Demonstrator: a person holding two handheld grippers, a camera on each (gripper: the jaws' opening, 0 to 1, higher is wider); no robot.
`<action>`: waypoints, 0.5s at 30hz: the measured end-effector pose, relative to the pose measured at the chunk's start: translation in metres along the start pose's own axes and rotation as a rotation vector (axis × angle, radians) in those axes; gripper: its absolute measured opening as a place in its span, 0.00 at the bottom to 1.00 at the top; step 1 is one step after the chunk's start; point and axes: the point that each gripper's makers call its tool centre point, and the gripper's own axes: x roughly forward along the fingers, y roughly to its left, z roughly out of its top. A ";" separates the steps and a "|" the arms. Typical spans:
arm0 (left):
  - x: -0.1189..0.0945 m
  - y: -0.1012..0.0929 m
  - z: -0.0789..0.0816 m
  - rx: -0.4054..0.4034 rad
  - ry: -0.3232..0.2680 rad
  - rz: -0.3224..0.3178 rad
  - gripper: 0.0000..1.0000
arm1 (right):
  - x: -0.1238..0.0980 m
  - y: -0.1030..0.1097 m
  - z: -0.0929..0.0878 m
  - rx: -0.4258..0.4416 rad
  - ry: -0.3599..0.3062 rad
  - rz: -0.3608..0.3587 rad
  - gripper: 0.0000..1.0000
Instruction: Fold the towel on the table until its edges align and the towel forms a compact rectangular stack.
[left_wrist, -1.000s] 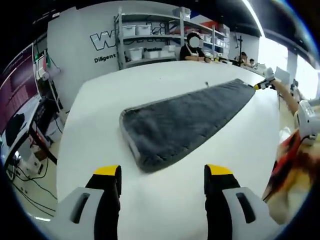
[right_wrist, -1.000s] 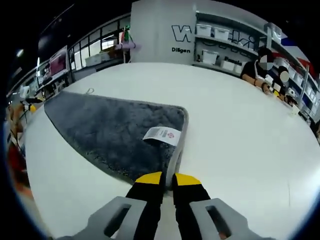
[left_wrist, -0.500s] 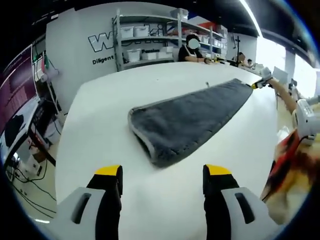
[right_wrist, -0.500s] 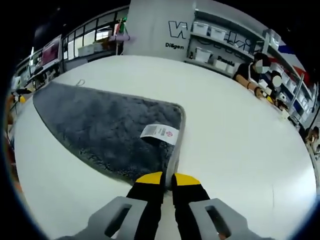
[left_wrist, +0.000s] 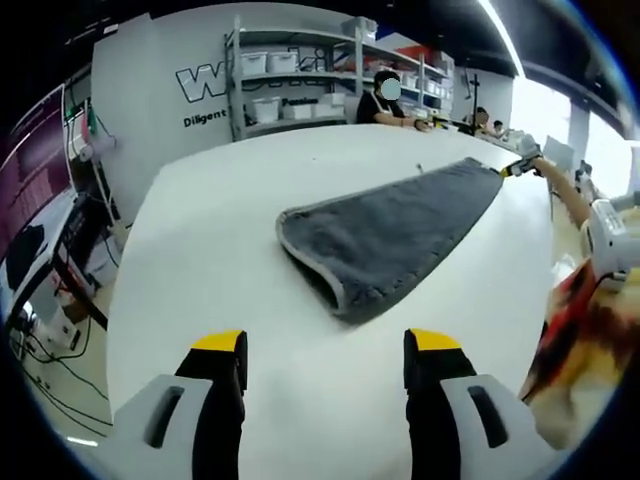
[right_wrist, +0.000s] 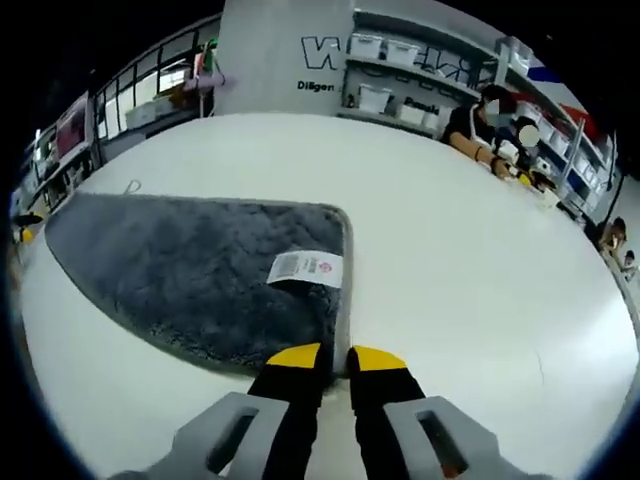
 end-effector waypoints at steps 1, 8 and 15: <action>0.000 0.001 0.001 -0.005 -0.003 0.001 0.62 | -0.001 -0.004 -0.001 0.007 -0.004 -0.007 0.13; -0.002 -0.002 0.007 -0.021 -0.020 0.006 0.63 | -0.002 -0.005 -0.005 0.071 -0.017 0.030 0.11; 0.001 -0.008 0.004 -0.049 -0.005 0.015 0.70 | -0.003 -0.005 -0.007 0.135 -0.046 0.080 0.07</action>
